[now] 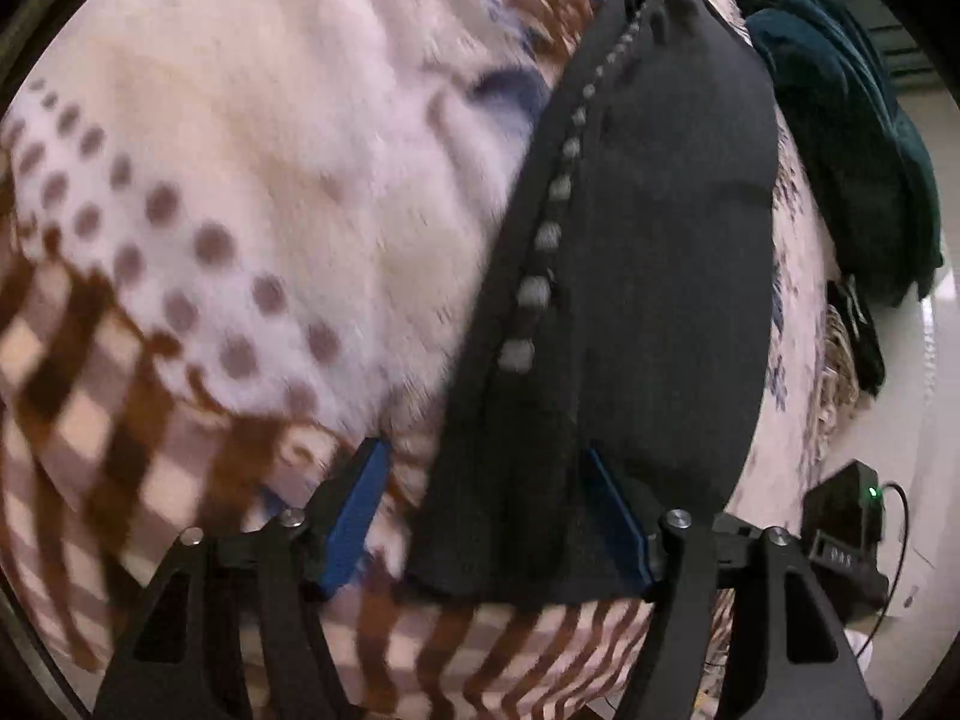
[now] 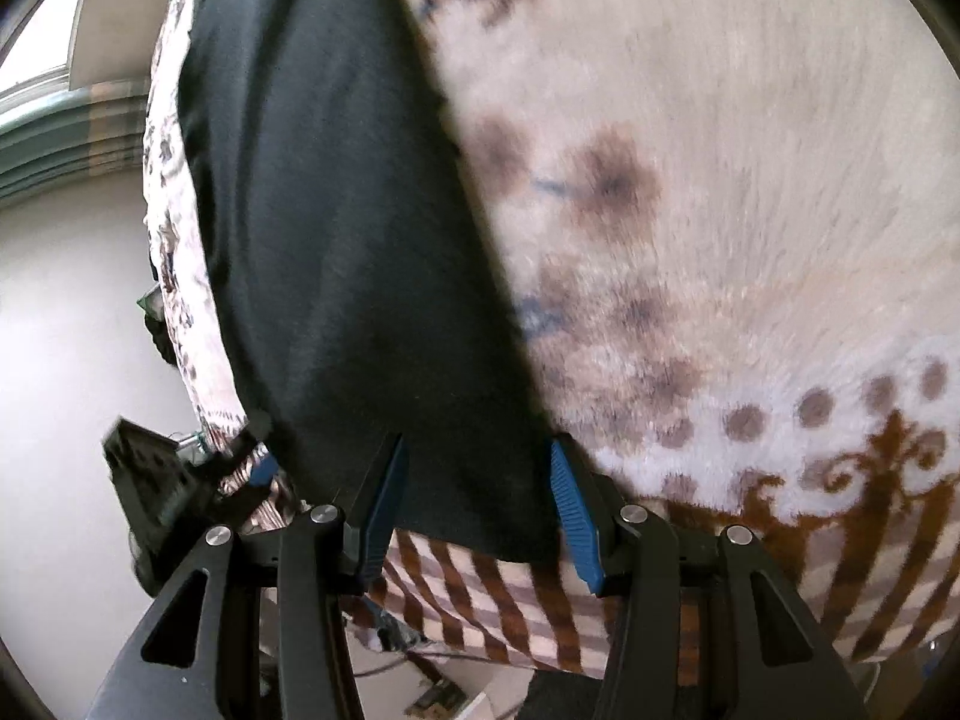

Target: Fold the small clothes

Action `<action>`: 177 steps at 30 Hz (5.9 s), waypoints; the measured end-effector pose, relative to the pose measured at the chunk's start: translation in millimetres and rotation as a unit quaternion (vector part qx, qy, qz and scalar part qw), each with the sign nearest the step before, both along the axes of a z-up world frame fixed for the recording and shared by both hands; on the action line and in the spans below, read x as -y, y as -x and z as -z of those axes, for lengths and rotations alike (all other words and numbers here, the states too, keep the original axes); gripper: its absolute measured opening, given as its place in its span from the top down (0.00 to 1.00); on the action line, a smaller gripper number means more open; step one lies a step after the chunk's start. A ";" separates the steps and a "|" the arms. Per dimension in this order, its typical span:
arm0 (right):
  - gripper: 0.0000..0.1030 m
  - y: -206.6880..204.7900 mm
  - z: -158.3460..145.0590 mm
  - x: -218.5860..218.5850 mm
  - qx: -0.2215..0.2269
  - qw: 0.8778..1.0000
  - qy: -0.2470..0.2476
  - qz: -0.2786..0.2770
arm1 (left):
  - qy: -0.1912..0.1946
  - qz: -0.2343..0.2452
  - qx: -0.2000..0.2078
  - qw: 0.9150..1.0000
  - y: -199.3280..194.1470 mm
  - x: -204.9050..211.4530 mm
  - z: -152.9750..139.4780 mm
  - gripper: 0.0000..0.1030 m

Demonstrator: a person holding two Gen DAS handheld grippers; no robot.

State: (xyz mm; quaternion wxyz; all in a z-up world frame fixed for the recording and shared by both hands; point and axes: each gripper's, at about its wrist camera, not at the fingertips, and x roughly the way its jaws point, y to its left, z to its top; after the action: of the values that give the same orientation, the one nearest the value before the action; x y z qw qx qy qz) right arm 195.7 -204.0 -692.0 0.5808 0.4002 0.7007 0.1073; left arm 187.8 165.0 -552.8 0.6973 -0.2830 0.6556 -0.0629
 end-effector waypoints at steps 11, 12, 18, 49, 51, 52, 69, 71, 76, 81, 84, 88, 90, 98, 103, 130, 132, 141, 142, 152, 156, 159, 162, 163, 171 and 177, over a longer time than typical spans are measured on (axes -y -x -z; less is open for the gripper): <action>0.51 8.6 36.8 -1.2 0.011 0.995 -0.098 -0.009 | -0.010 0.054 0.034 0.998 -8.6 18.8 -2.4 0.83; 0.51 9.2 37.0 -0.5 0.015 0.994 -0.107 -0.011 | -0.014 0.060 0.040 0.997 -6.3 21.3 -4.1 0.88; 0.86 17.1 35.2 -0.4 0.034 0.993 -0.116 0.001 | -0.039 0.079 0.068 0.994 -1.8 31.9 -24.1 0.91; 0.88 -281.9 -168.6 40.8 0.250 0.965 -0.014 0.081 | 0.039 0.021 0.207 0.977 -371.0 43.5 -126.7 0.93; 0.88 -322.4 -161.6 45.5 0.240 0.966 -0.011 0.095 | 0.035 0.023 0.199 0.979 -398.8 46.7 -117.9 0.93; 0.88 -340.3 -157.5 48.1 0.236 0.967 -0.011 0.098 | 0.032 0.020 0.195 0.980 -414.1 47.6 -111.8 0.93; 0.81 -549.1 -46.6 85.1 0.162 0.976 -0.035 0.142 | 0.062 -0.069 0.116 0.989 -549.8 30.0 -4.9 0.45; 0.54 -554.8 -48.0 96.1 0.179 0.969 -0.053 0.162 | 0.070 -0.075 0.120 0.987 -546.7 21.7 -8.8 0.45; 0.35 -534.5 -76.2 112.0 0.209 0.972 0.005 0.109 | 0.033 -0.065 0.163 0.984 -482.7 5.9 -46.8 0.44; 0.14 -475.9 -79.4 114.5 0.201 0.978 0.049 0.022 | 0.009 -0.099 0.152 0.983 -361.9 -8.0 -52.3 0.28; 0.14 -445.7 -63.7 104.7 0.170 0.983 0.066 -0.031 | 0.043 -0.166 0.104 0.980 -295.4 -15.2 -29.6 0.26; 0.04 -406.8 -45.4 99.7 0.147 0.986 0.055 -0.050 | 0.100 -0.237 0.079 0.963 -253.2 -3.3 -1.9 0.26; 0.03 -385.5 -30.7 98.2 0.120 0.992 0.030 -0.036 | 0.112 -0.244 0.074 0.960 -252.2 10.0 10.3 0.26; 0.01 -304.2 23.1 76.1 0.045 0.996 -0.075 0.027 | 0.143 -0.245 0.053 0.957 -296.2 32.0 54.1 0.25; 0.00 -295.6 48.4 64.1 0.040 0.988 -0.124 0.083 | 0.139 -0.291 0.049 0.945 -302.8 31.4 54.2 0.21; 0.66 -256.3 32.5 29.3 0.085 0.962 -0.077 0.246 | 0.093 -0.260 0.113 0.955 -282.8 23.1 16.5 0.76; 0.68 -247.5 18.7 24.5 0.094 0.966 -0.066 0.231 | 0.093 -0.250 0.115 0.957 -267.4 19.5 9.9 0.77; 0.71 -121.9 -7.8 -14.7 0.029 0.978 -0.072 0.193 | 0.082 -0.195 0.053 0.976 -178.7 -12.6 2.7 0.74; 0.68 -110.1 -4.9 -22.8 0.015 0.980 -0.070 0.184 | 0.093 -0.201 0.041 0.974 -172.8 -18.5 9.7 0.68; 0.07 -169.4 -47.6 -14.1 0.073 0.991 0.064 0.094 | 0.139 -0.267 0.043 0.953 -122.7 -16.5 24.6 0.29; 0.01 -251.8 -46.8 13.5 0.137 0.986 0.092 0.040 | 0.147 -0.280 0.057 0.947 -126.4 4.0 43.6 0.29; 0.01 -309.9 -18.6 26.0 0.145 0.986 0.077 0.012 | 0.128 -0.295 0.069 0.944 -136.1 11.6 48.4 0.27; 0.01 -347.4 10.5 22.6 0.115 0.993 0.025 -0.001 | 0.111 -0.318 0.093 0.937 -138.6 15.5 41.6 0.30; 0.00 -351.0 23.4 23.1 0.101 0.995 0.015 -0.004 | 0.102 -0.318 0.110 0.936 -140.5 17.4 36.2 0.60; 0.83 -339.4 10.7 22.7 0.141 0.989 -0.009 0.048 | 0.031 -0.176 0.139 0.974 -196.6 13.0 -15.3 0.77; 0.85 -237.0 -19.9 31.2 0.130 0.983 -0.019 0.126 | 0.038 -0.026 0.099 0.994 -290.4 -3.5 -19.0 0.75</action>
State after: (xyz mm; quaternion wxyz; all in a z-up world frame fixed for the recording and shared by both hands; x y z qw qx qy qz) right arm 432.7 -235.2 -672.1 0.6682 0.4789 0.5610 0.0975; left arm 478.2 168.5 -533.8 0.7492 -0.3187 0.5724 -0.0971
